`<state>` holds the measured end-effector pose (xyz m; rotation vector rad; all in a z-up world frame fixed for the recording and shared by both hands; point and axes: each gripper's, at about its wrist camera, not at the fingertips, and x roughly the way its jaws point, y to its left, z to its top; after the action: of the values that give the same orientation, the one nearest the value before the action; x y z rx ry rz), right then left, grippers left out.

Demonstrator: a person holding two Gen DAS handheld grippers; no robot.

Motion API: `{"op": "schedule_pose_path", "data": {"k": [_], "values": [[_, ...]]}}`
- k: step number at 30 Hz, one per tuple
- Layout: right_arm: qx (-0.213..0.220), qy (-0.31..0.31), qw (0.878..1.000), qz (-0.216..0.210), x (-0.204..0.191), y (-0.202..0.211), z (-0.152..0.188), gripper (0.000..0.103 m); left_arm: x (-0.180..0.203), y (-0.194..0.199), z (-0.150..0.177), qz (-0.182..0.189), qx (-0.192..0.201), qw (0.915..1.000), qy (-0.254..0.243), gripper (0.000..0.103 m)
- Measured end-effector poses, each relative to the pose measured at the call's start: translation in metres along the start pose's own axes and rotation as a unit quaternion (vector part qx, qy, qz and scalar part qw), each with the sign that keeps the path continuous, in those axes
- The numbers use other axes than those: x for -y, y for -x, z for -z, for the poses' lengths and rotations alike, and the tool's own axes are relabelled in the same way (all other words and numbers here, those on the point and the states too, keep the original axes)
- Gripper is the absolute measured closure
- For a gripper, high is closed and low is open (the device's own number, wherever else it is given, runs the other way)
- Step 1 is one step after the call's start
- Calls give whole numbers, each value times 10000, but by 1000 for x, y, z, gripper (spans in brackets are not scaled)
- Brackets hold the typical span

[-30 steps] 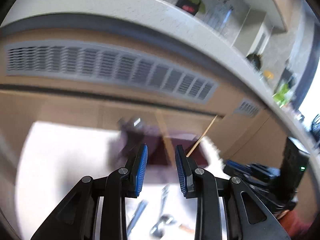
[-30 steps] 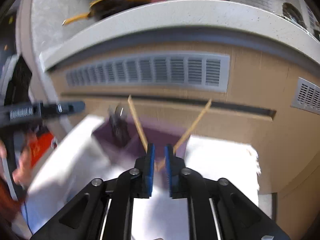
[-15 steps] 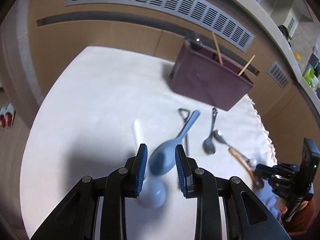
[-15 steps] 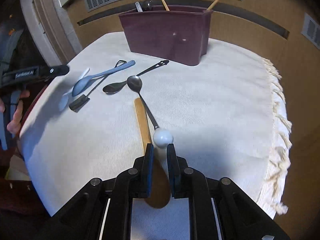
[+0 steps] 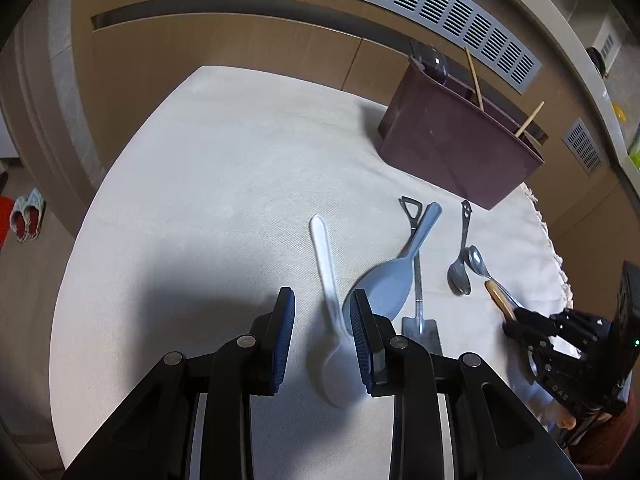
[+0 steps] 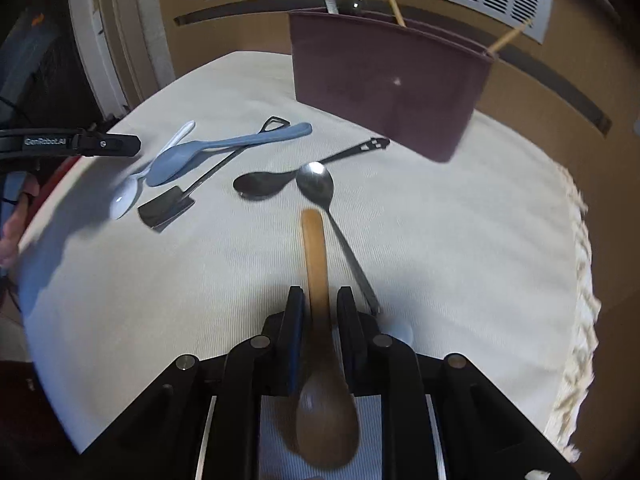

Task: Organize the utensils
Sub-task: 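Grasp the wooden spoon by its handle with the right tool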

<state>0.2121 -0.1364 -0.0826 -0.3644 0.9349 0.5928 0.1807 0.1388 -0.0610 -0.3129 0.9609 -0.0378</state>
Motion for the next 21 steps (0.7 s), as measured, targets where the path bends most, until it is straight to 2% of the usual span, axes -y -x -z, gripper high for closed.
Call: {"op": "schedule_pose_path", "data": {"k": [6, 8, 10, 12, 15, 18, 21], "values": [[-100, -11, 9991, 410, -14, -6, -10, 86, 10, -3, -6, 117, -6, 9998, -131, 73], [-99, -137, 9989, 427, -13, -5, -9, 86, 13, -4, -7, 141, -16, 9997, -177, 73], [-108, -455, 9986, 248, -5, -5, -9, 85, 16, -5, -8, 172, -35, 9996, -217, 73], [-152, -889, 9959, -116, 10, -6, -10, 84, 18, -5, -8, 191, -35, 9995, -249, 73], [-61, -1147, 9916, -593, 24, -7, -9, 83, 20, -4, -7, 198, -27, 9995, -261, 73], [242, -1297, 9892, -632, 29, -6, 0, 90, 20, -1, -6, 231, 0, 9994, -269, 73], [161, -837, 9955, -417, 20, -7, -6, 92, 21, 0, -4, 345, -3, 9989, -323, 73]]}}
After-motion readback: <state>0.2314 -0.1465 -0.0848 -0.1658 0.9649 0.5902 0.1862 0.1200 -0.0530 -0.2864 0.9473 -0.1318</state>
